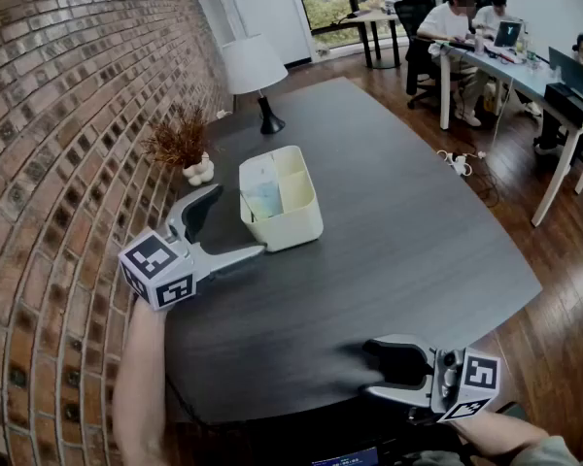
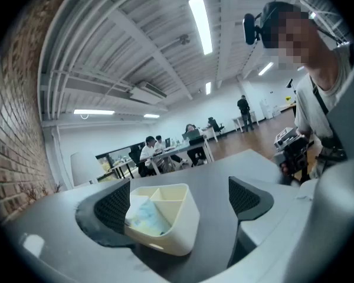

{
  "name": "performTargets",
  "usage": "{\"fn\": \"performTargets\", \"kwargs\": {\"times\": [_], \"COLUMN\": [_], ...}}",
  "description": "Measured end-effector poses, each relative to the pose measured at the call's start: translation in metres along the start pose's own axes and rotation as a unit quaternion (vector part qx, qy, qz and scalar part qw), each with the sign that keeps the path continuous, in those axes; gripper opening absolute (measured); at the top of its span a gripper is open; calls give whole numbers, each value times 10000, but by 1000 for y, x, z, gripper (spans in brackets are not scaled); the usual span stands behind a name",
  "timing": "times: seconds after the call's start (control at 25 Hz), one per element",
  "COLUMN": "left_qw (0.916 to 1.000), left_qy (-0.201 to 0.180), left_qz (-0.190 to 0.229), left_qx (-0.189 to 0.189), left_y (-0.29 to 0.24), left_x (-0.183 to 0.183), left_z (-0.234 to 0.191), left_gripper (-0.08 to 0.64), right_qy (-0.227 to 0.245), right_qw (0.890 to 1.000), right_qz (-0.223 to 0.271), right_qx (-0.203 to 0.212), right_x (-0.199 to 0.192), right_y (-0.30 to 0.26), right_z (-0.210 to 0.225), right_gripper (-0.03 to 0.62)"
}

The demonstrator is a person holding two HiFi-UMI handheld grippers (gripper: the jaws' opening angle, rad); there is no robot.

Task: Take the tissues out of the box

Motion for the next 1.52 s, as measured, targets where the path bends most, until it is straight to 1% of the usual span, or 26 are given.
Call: {"fn": "performTargets", "kwargs": {"times": [0.08, 0.12, 0.28, 0.36, 0.4, 0.44, 0.48, 0.56, 0.6, 0.64, 0.72, 0.92, 0.96, 1.0, 1.04, 1.12, 1.28, 1.52], "left_qw": [9984, 9969, 9896, 9833, 9780, 9706, 9609, 9395, 9319, 9276, 9223, 8997, 8960, 8929, 8911, 8903, 8915, 9038], "left_qy": [-335, -440, -562, -611, -684, -799, -941, -1237, -1341, -1399, -1469, -1668, -1779, -1903, -1997, -2069, -2027, -1953], "left_qz": [-443, -639, -1267, -1607, -1822, -2076, -2361, -2896, -3067, -3164, -3280, -3638, -3675, -3698, -3703, -3689, -3685, -3535], "left_qx": [-75, -130, -393, -603, -751, -921, -1095, -1349, -1397, -1411, -1419, -1740, -1746, -1726, -1703, -1688, -1682, -1418], "left_y": [-20, -30, -72, -92, -101, -110, -118, -131, -137, -143, -155, -168, -169, -170, -170, -169, -165, -151], "left_x": [-4, -5, -16, -25, -30, -37, -45, -61, -66, -68, -71, -89, -92, -93, -94, -93, -88, -60], "left_z": [-23, -34, -73, -85, -88, -89, -89, -89, -91, -93, -95, -85, -84, -85, -86, -86, -86, -95], "left_gripper": [508, 508, 508, 508, 511, 520, 520, 563, 569, 569, 569, 568, 561, 529, 515, 505, 499, 499], "right_qy": [-24, -45, -167, -240, -262, -272, -277, -271, -255, -233, -187, -143, -138, -130, -124, -130, -205, -230], "right_qw": [10000, 10000, 9996, 9993, 9992, 9992, 9992, 9993, 9993, 9994, 9994, 9996, 9996, 9996, 9996, 9996, 9995, 9995], "right_qz": [22, 38, 199, 295, 306, 296, 280, 259, 263, 273, 276, 218, 219, 218, 216, 216, 221, 224], "right_qx": [-13, 1, 70, 61, 65, 76, 84, 55, 22, -9, -49, -130, -133, -136, -140, -138, -91, -32], "right_x": [-1, -1, 3, 5, 6, 5, 5, 4, 5, 7, 11, 12, 11, 11, 11, 10, 7, 4], "right_y": [2, 1, -2, -1, -1, 0, 0, 0, 1, 1, 3, 5, 5, 4, 3, 1, 1, -1], "right_z": [0, 0, -1, 1, 1, 1, 1, 1, 1, 2, 4, 5, 6, 6, 6, 6, 6, 5], "right_gripper": [265, 265, 265, 265, 265, 265, 265, 265, 267, 266, 267, 267, 266, 267, 266, 266, 267, 267]}}
Point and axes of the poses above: the fingertips, and each gripper's own axes: y backward along the fingers, z to its right, x out of its top, the point moved 6 cm from there along y, backward along the fingers, and after that the axes turned 13 degrees about x, right-handed, at the moved point
